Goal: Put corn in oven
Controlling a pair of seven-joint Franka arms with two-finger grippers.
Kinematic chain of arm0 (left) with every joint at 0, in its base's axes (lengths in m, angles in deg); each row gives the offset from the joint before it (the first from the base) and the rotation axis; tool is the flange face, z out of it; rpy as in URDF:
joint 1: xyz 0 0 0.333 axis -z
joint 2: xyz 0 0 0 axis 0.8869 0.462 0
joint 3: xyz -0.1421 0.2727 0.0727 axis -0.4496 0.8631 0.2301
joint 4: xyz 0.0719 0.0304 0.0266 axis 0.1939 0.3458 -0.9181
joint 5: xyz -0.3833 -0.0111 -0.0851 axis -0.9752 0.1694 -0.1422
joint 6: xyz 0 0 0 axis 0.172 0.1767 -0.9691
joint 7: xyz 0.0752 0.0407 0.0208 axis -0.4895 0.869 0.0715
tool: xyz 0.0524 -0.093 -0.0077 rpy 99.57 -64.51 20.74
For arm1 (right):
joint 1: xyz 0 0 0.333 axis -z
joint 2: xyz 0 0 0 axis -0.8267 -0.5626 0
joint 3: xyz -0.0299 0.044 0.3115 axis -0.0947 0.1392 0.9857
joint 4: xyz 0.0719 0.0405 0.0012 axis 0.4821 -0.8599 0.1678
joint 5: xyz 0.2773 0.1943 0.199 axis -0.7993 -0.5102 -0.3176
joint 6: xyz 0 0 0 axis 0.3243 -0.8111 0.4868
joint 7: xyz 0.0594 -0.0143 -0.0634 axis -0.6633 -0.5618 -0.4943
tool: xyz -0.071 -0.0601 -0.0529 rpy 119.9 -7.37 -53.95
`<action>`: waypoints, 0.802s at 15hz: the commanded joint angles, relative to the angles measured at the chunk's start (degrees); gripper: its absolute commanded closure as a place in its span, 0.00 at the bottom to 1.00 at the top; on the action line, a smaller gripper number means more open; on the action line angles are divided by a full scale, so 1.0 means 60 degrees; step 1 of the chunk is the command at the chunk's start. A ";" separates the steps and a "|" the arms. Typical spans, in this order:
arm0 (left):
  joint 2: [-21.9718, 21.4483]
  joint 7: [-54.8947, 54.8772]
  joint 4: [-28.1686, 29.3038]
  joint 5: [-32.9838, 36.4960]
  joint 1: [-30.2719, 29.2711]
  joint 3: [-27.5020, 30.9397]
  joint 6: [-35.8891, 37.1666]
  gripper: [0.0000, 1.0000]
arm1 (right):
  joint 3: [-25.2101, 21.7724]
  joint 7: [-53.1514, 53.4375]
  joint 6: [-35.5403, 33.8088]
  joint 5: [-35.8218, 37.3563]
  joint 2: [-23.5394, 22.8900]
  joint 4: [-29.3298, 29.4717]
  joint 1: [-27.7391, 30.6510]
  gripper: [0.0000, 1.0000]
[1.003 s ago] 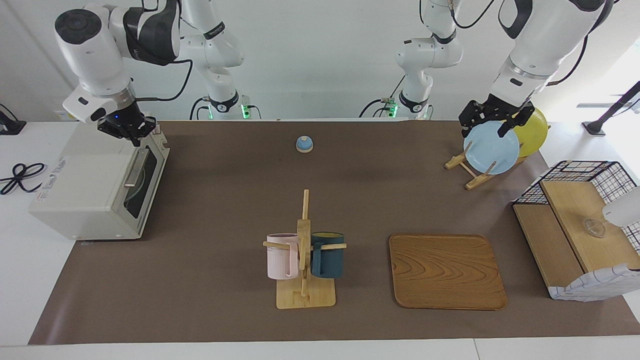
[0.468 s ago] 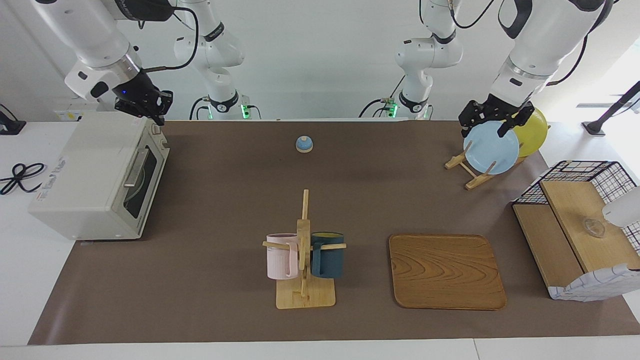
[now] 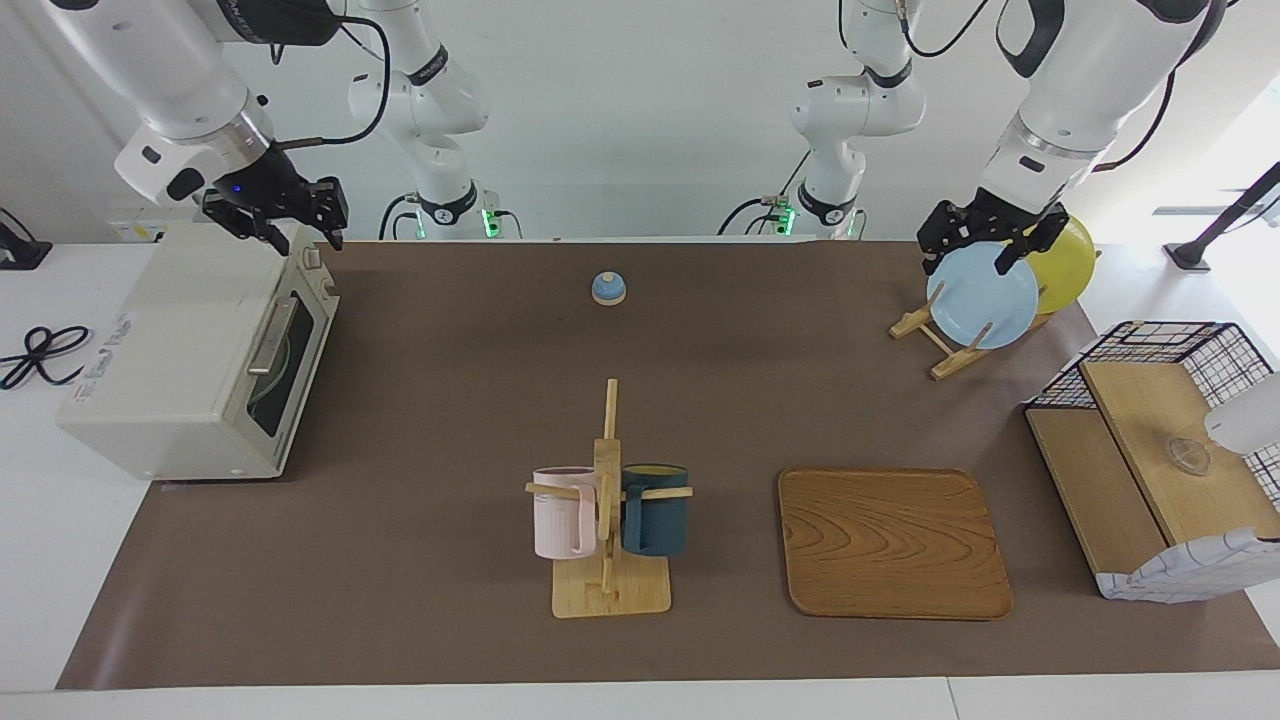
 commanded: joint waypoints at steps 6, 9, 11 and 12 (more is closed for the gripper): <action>-0.0126 0.0029 0.0078 0.0125 -0.0144 -0.0103 0.0107 0.00 | -0.0736 0.0836 0.0144 -0.0145 0.0150 0.0047 -0.1074 0.00; -0.0126 0.0014 0.0078 0.0125 -0.0144 -0.0103 0.0107 0.00 | -0.0736 0.0836 0.0568 -0.0101 0.0457 -0.0405 -0.1002 0.00; -0.0126 0.0014 0.0078 0.0125 -0.0144 -0.0103 0.0107 0.00 | -0.0722 0.0836 0.0643 -0.0115 0.0488 -0.0451 -0.0811 0.00; -0.0126 0.0029 0.0078 0.0125 -0.0144 -0.0103 0.0107 0.00 | -0.0664 0.0851 0.0657 -0.0028 0.0473 -0.0422 -0.0767 0.00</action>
